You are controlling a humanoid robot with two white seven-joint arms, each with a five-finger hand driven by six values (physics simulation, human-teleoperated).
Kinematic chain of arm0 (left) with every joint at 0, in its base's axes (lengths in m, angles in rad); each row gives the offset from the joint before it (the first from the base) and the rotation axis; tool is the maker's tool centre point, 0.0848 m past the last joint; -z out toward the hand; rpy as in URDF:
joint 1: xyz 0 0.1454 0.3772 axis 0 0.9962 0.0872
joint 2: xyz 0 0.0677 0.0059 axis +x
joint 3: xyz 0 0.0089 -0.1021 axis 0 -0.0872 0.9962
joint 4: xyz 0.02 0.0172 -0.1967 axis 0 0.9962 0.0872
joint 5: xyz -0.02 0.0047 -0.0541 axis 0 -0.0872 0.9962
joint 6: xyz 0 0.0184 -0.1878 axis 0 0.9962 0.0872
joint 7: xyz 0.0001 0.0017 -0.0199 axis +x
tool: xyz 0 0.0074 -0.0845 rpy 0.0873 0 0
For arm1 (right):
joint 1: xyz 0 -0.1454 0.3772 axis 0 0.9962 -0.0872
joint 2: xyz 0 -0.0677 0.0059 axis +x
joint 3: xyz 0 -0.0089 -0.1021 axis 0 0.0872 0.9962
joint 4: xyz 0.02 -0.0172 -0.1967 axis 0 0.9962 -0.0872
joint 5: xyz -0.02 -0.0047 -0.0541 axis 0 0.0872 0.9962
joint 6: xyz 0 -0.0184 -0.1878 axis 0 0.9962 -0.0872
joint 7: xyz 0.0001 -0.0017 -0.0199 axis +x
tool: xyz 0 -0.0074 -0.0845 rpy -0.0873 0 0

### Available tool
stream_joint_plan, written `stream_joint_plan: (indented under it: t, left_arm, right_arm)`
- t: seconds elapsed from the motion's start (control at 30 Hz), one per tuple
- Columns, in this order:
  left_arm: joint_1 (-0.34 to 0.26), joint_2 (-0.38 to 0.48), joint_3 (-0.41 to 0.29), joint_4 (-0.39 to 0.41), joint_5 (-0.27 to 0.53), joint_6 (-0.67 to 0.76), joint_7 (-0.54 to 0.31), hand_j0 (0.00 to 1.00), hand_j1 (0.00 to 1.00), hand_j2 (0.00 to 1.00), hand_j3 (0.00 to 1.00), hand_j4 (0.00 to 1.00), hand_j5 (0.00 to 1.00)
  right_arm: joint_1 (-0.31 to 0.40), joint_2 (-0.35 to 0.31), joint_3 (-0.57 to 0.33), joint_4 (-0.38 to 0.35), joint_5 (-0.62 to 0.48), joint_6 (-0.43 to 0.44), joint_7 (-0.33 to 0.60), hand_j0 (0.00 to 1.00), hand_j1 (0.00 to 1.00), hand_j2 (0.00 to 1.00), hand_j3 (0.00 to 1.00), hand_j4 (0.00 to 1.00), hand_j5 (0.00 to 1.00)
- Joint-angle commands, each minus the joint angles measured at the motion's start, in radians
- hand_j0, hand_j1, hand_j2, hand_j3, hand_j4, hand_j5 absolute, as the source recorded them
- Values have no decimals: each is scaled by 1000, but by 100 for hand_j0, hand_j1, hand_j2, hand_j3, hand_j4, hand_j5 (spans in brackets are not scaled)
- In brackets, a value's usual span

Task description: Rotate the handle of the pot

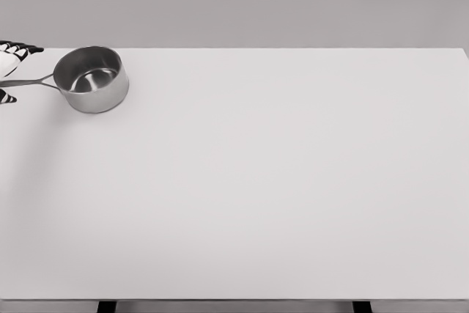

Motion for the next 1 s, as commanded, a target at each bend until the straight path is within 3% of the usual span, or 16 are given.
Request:
stream_joint_plan:
  t: [0.0, 0.43, 0.57, 0.97]
  left_arm:
    - [0, 1, 1, 2, 6, 1, 1, 100, 100, 100, 100, 100, 100]
    - [-20, -8, 0, 26, 2, 1, 1, 100, 100, 100, 100, 100, 100]
    - [-37, -8, 0, 83, 2, 1, 1, 100, 100, 100, 100, 100, 100]
    - [-44, -21, -5, 76, 6, 1, -1, 100, 100, 100, 100, 100, 100]
  right_arm:
    - [0, 0, 0, 0, -1, 0, 0, 100, 100, 100, 100, 100, 100]
    - [0, 0, 0, 0, 1, 0, 0, 100, 100, 100, 100, 100, 100]
    - [0, 0, 0, 0, -1, 0, 0, 100, 100, 100, 100, 100, 100]
    - [0, 0, 0, 0, -1, 0, 0, 100, 100, 100, 100, 100, 100]
